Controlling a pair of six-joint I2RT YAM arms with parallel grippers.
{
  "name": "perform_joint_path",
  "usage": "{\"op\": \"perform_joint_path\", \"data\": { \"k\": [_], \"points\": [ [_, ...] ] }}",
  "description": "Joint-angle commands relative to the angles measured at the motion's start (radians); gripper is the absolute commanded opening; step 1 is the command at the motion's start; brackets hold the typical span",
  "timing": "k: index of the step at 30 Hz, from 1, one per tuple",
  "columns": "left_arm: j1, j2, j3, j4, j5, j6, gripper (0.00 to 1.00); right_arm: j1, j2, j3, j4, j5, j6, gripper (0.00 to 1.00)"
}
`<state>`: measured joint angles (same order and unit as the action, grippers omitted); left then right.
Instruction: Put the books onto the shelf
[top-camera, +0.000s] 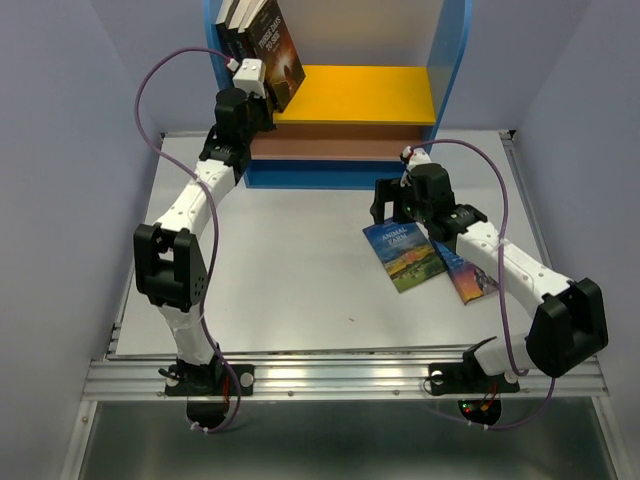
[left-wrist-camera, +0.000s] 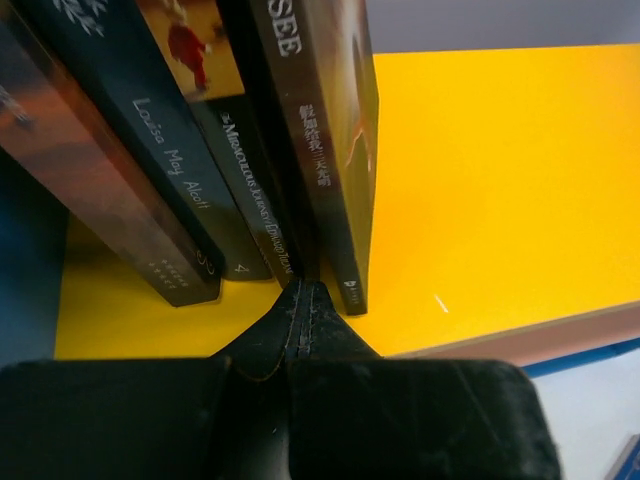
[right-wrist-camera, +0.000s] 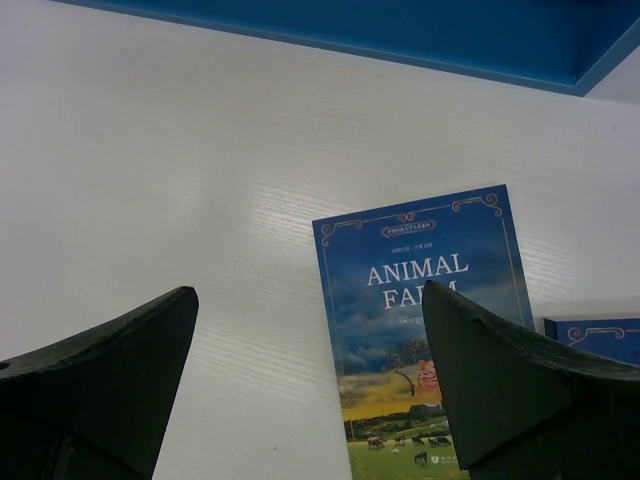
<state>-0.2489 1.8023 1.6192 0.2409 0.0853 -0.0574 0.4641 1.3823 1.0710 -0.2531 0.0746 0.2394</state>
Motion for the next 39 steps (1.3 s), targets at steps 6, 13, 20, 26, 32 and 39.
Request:
{"op": "perform_joint_path", "data": {
  "k": [6,13,20,26,32,39],
  "points": [
    [0.0,0.02,0.094,-0.005,-0.045,0.013,0.0,-0.002,-0.034,0.02,0.049,0.045,-0.014,1.0],
    [-0.001,-0.024,0.035,-0.009,-0.039,0.013,0.0,-0.002,-0.037,0.018,0.048,0.048,-0.014,1.0],
    [-0.003,-0.185,-0.088,-0.087,-0.071,-0.056,0.12,-0.002,-0.058,0.0,0.043,0.088,0.02,1.0],
    [-0.05,-0.459,-0.359,-0.109,-0.111,-0.157,0.99,-0.002,-0.071,-0.066,0.022,0.162,0.084,1.0],
    [-0.101,-0.635,-0.571,-0.15,-0.102,-0.298,0.99,-0.042,0.027,-0.074,0.003,0.174,0.142,1.0],
    [-0.17,-0.736,-0.812,-0.15,-0.102,-0.442,0.99,-0.159,0.145,-0.117,-0.028,0.122,0.207,1.0]
  ]
}}
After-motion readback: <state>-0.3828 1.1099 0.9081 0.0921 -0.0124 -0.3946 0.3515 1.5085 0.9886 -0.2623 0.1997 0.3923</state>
